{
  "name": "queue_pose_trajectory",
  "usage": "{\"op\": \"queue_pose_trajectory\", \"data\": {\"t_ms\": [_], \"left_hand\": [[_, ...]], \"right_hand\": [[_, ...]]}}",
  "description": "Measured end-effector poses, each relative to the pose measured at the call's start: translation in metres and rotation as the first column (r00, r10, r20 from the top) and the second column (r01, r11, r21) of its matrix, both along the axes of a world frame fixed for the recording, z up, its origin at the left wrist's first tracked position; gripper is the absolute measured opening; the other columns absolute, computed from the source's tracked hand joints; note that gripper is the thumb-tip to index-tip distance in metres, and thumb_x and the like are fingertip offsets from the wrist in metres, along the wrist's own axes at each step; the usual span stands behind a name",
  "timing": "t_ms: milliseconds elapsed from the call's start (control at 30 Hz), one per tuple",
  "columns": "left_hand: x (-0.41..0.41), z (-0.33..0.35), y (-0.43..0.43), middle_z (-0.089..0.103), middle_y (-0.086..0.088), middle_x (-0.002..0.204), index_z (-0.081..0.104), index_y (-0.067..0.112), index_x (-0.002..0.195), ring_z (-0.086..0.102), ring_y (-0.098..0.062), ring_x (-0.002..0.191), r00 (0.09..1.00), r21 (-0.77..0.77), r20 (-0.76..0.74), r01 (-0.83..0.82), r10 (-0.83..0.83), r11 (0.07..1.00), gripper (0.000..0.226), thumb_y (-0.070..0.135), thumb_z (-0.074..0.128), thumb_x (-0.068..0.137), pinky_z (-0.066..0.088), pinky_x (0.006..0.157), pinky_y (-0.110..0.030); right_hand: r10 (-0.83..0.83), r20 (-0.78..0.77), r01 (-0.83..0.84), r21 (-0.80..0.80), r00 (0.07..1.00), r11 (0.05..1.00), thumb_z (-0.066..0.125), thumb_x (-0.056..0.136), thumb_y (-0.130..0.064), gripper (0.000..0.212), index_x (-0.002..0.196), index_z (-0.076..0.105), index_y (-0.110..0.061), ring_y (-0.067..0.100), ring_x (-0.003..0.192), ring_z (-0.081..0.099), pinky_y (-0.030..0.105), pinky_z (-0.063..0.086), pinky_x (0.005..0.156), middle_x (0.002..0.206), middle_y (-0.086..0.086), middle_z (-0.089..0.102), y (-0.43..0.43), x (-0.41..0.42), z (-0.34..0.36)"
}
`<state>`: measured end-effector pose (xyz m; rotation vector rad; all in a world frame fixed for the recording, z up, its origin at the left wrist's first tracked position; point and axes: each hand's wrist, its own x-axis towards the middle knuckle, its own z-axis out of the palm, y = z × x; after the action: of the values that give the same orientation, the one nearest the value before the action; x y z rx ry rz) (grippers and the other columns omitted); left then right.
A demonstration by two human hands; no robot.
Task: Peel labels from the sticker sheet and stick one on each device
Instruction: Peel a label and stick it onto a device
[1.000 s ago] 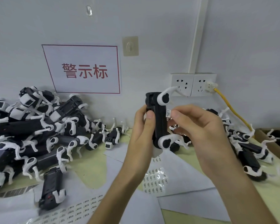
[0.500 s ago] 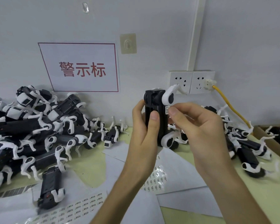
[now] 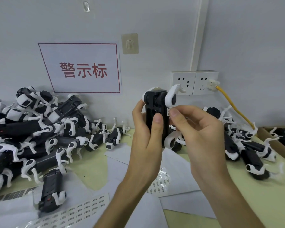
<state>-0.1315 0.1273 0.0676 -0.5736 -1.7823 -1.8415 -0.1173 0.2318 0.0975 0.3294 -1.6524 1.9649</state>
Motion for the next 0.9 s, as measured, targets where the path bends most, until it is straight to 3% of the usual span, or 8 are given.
{"op": "queue_pose_trajectory", "data": {"t_ms": [467, 633, 733, 900], "left_hand": [[0.0012, -0.0024, 0.0016, 0.064, 0.029, 0.114, 0.031, 0.029, 0.151, 0.063, 0.000, 0.110, 0.999, -0.025, -0.028, -0.040, 0.039, 0.999, 0.049, 0.043, 0.039, 0.105, 0.048, 0.088, -0.014], [0.0017, -0.0026, 0.0021, 0.065, 0.027, 0.115, 0.029, 0.029, 0.152, 0.064, -0.003, 0.112, 0.998, -0.041, -0.035, -0.046, 0.044, 0.998, 0.053, 0.047, 0.039, 0.102, 0.050, 0.090, -0.025], [0.0022, -0.0031, 0.0029, 0.066, 0.027, 0.115, 0.030, 0.029, 0.152, 0.065, -0.004, 0.110, 0.998, -0.048, -0.034, -0.061, 0.059, 0.997, 0.050, 0.043, 0.039, 0.105, 0.053, 0.090, -0.027], [0.0045, 0.0013, 0.0007, 0.066, 0.024, 0.112, 0.032, 0.033, 0.151, 0.067, -0.012, 0.099, 0.999, -0.029, 0.003, -0.035, 0.035, 0.999, 0.054, 0.050, 0.041, 0.100, 0.057, 0.087, -0.060]], "right_hand": [[-0.085, -0.063, 0.084, -0.028, 0.994, 0.996, 0.076, 0.089, -0.014, 0.014, 0.080, 0.074, -0.023, 0.001, 0.068, 0.069, 0.011, 0.050, 0.063, 0.072, -0.009, 0.074, -0.0082, 0.0011, -0.0040], [-0.088, -0.051, 0.087, -0.035, 0.995, 0.996, 0.077, 0.087, -0.020, 0.010, 0.079, 0.074, -0.024, 0.013, 0.062, 0.070, 0.016, 0.051, 0.062, 0.073, -0.004, 0.075, -0.0085, 0.0014, -0.0049], [-0.101, -0.056, 0.099, -0.038, 0.993, 0.994, 0.077, 0.087, -0.017, 0.013, 0.077, 0.074, -0.025, 0.009, 0.066, 0.070, 0.014, 0.051, 0.063, 0.073, -0.006, 0.075, -0.0083, 0.0014, -0.0052], [-0.061, -0.007, 0.061, -0.050, 0.998, 0.997, 0.080, 0.084, -0.020, 0.010, 0.076, 0.075, -0.021, 0.011, 0.068, 0.070, 0.017, 0.052, 0.065, 0.073, -0.002, 0.075, -0.0050, -0.0008, -0.0053]]}}
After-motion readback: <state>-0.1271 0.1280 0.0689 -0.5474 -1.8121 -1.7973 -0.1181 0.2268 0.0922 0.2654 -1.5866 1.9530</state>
